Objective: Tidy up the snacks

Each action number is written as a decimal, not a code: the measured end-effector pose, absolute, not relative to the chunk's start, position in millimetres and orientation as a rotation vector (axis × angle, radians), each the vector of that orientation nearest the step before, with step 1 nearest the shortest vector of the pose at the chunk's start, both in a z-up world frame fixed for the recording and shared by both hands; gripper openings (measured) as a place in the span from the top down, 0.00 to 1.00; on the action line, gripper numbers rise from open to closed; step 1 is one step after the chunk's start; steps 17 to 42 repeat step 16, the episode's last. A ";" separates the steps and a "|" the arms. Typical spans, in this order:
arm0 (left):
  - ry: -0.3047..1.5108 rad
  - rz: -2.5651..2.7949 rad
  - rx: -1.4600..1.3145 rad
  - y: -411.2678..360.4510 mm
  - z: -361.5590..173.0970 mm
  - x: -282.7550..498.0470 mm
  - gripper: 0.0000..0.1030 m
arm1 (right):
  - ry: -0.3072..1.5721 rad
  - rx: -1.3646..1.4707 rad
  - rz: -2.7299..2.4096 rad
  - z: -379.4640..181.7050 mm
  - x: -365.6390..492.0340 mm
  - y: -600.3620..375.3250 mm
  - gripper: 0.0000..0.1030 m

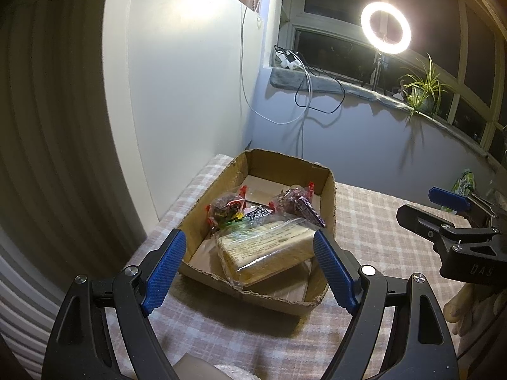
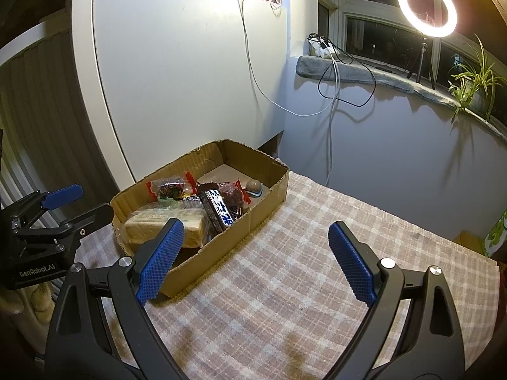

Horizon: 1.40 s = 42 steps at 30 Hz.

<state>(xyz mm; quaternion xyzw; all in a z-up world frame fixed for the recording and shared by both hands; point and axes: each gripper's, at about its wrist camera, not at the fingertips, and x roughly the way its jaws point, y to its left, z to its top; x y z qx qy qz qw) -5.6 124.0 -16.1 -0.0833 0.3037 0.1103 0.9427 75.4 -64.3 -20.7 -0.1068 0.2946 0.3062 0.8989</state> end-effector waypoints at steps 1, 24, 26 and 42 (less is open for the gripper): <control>0.619 0.225 -0.170 123.9 -16.0 -5.8 0.20 | 0.609 -0.221 0.634 -20.7 75.2 -64.2 0.08; 0.613 0.222 -0.152 117.8 -15.7 -8.6 0.20 | 0.613 -0.216 0.629 -24.6 73.6 -67.6 0.08; 0.613 0.222 -0.152 117.8 -15.7 -8.6 0.20 | 0.613 -0.216 0.629 -24.6 73.6 -67.6 0.08; 0.613 0.222 -0.152 117.8 -15.7 -8.6 0.20 | 0.613 -0.216 0.629 -24.6 73.6 -67.6 0.08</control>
